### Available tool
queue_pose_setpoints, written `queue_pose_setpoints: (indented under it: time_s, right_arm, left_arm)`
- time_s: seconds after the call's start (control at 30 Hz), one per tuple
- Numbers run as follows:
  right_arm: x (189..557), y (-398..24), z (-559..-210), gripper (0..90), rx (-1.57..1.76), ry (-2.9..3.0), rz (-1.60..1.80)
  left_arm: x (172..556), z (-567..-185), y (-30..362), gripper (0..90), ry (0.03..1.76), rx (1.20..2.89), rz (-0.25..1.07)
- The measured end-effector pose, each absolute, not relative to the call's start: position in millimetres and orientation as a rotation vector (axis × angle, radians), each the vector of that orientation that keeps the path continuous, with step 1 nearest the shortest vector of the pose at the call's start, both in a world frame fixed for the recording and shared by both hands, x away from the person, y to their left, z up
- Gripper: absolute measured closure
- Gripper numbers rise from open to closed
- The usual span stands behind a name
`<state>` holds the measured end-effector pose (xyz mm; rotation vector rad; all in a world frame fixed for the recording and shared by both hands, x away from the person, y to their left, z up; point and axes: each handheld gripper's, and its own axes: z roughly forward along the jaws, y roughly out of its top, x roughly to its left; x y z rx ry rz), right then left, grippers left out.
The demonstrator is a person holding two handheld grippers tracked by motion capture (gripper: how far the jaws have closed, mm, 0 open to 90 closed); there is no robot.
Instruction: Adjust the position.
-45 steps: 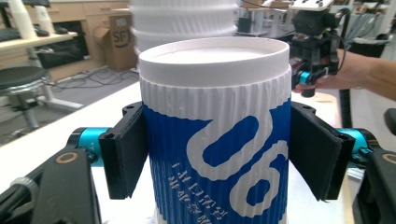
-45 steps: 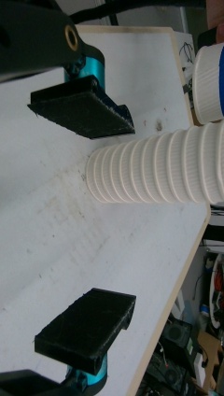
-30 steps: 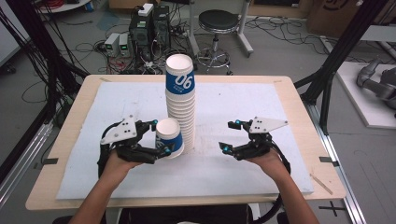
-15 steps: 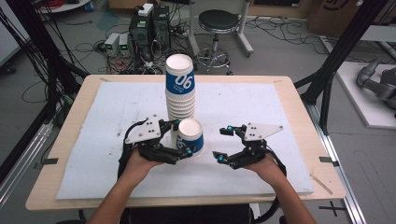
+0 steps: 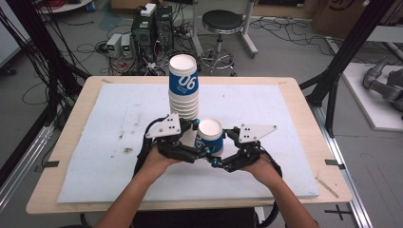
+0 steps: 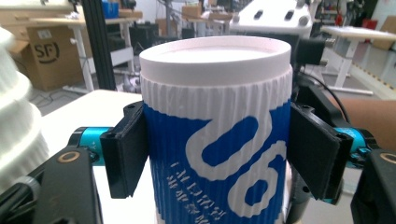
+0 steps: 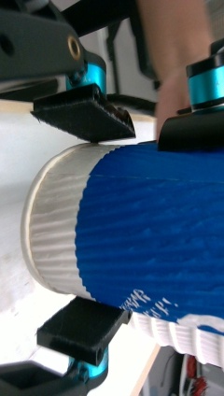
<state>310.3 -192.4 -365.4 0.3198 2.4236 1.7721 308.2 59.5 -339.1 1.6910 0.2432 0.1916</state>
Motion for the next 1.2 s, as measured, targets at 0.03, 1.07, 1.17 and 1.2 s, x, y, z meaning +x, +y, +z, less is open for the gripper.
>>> queue_pose_setpoints:
  time_s: [0.03,1.07,1.17,1.2]
  right_arm:
    - [311,-195,-364,23.4,0.301,2.452,1.723]
    - [309,-221,-351,18.0,0.271,2.400,1.894]
    - [309,-223,-351,24.8,0.229,2.432,1.855]
    - [310,-224,-351,25.5,0.208,2.442,1.817]
  left_arm:
    - [308,-338,58,25.7,0.228,1.725,0.192]
    - [308,-319,42,30.1,0.150,1.644,0.080]
    - [311,-323,41,29.5,0.166,1.667,0.053]
    - [310,-324,40,28.9,0.163,1.695,0.063]
